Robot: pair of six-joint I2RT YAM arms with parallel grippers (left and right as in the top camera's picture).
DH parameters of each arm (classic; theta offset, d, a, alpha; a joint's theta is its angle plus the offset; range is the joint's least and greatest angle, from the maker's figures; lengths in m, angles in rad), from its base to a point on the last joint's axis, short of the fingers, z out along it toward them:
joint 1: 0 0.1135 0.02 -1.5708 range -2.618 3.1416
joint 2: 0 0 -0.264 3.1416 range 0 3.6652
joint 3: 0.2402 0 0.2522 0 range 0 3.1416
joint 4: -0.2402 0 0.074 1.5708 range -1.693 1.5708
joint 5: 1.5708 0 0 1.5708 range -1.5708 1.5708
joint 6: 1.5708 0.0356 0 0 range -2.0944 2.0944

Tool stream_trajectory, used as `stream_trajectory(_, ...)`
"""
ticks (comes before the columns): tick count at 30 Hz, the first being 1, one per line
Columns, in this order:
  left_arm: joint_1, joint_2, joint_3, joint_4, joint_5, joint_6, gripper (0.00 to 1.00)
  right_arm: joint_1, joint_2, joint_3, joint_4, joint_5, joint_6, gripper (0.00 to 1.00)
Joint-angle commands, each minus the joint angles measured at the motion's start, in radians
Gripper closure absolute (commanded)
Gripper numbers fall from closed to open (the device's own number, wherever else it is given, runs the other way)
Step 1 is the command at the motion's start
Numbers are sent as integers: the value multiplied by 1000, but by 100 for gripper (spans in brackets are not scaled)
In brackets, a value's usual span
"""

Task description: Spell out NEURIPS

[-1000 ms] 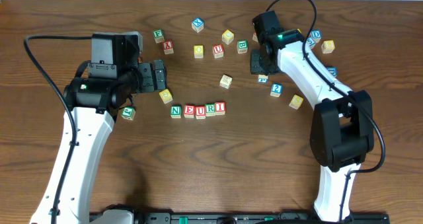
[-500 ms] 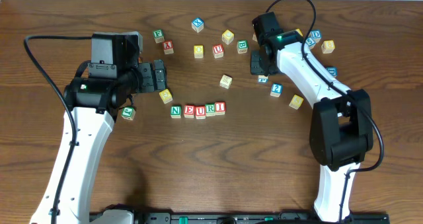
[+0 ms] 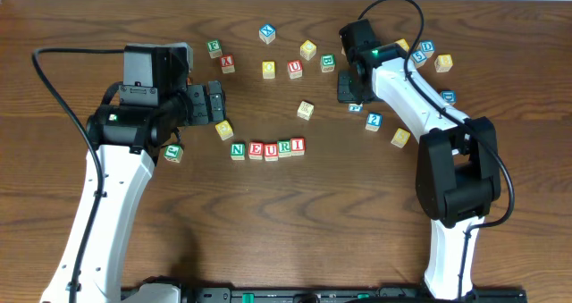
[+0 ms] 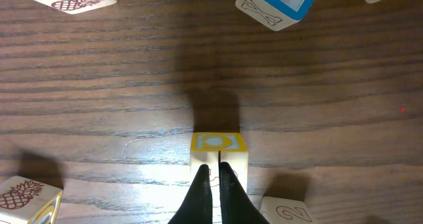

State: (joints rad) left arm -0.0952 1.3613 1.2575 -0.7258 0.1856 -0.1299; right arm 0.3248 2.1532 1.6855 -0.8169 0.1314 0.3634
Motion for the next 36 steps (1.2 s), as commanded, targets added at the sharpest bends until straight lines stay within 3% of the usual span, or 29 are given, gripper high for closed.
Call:
stream_trajectory(1,2,-9,23,0,6,6,2,2,32,-6,3,20,22,99)
stream_trajectory(36,2,-9,23,0,6,6,2,-14,52,-6,55,20,24,99)
